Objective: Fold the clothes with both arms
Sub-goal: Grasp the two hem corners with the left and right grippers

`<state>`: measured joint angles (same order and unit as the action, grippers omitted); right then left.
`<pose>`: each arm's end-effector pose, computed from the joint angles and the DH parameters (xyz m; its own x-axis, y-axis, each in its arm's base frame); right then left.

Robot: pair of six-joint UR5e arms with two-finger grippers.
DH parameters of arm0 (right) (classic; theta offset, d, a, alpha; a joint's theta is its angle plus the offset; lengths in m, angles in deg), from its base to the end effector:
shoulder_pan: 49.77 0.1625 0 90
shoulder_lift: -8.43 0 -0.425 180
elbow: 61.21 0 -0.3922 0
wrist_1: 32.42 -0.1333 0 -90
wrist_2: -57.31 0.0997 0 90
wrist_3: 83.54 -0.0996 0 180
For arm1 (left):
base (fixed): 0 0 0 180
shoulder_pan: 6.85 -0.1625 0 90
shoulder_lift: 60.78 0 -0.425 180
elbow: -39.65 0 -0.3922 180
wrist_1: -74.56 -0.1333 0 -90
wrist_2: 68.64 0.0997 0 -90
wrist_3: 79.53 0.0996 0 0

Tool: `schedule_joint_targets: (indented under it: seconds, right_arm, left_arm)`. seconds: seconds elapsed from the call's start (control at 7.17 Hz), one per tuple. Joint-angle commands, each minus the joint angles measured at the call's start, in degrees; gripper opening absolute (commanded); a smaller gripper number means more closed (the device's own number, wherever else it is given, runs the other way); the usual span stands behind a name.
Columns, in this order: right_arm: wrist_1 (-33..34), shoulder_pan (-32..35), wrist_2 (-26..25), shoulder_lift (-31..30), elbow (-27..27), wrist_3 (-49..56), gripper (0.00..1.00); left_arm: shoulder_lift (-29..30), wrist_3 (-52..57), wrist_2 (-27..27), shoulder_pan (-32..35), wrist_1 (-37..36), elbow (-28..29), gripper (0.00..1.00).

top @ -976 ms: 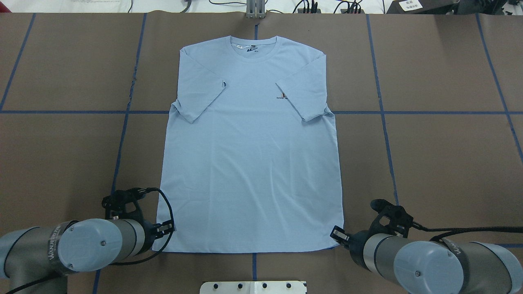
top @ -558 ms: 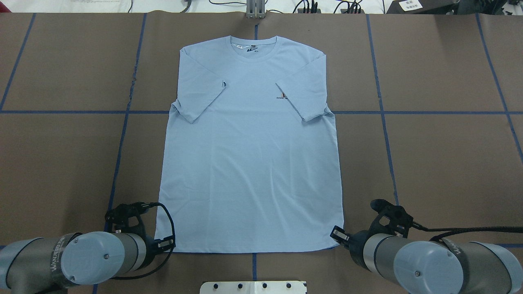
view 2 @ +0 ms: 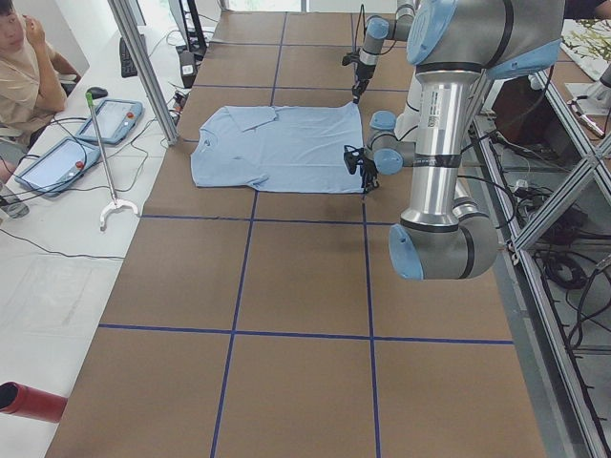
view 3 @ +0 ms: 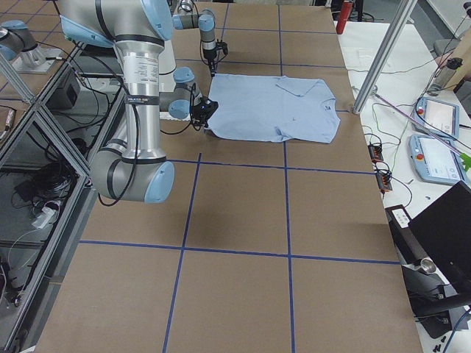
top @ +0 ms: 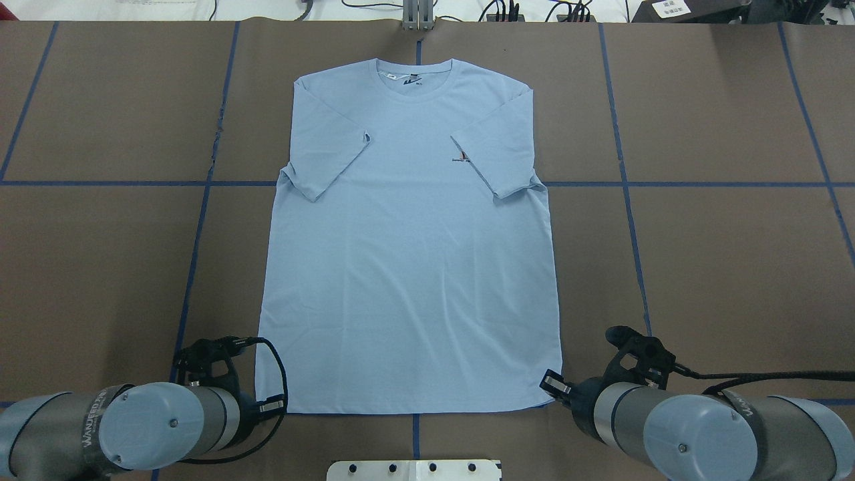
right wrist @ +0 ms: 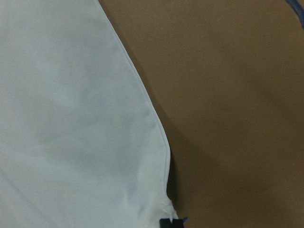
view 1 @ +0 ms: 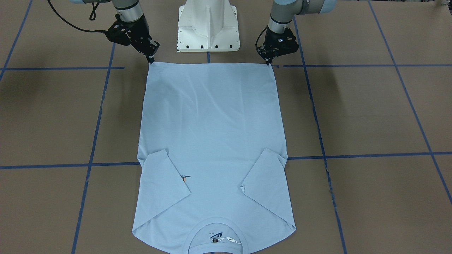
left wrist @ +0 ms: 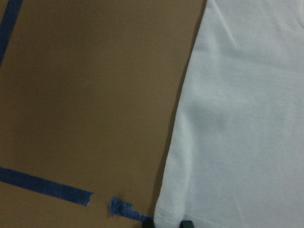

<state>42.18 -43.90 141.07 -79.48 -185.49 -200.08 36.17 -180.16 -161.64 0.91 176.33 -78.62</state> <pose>-0.4536 -0.1915 0.3376 0.4673 0.4946 0.7328 -0.4420 0.8486 -0.2908 0.4906 -0.1961 0.3531 0.6464 -0.2740 -0.7121 0.2199 0.9606 -0.1700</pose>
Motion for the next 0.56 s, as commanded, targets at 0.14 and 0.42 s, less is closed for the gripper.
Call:
schedule_joint_targets:
  seconds: [0.14, 0.42]
  right_arm:
    - [-0.1, 0.3, 0.2, -1.4, -1.2, 0.0, 0.0]
    - [-0.1, -0.9, 0.7, -5.4, -5.3, -0.1, 0.0]
  left_arm:
    - [0.4, 0.0, -2.3, 0.0, 0.1, -3.9, 0.0]
    - [0.5, 0.0, -2.6, -0.4, 0.2, -6.9, 0.0]
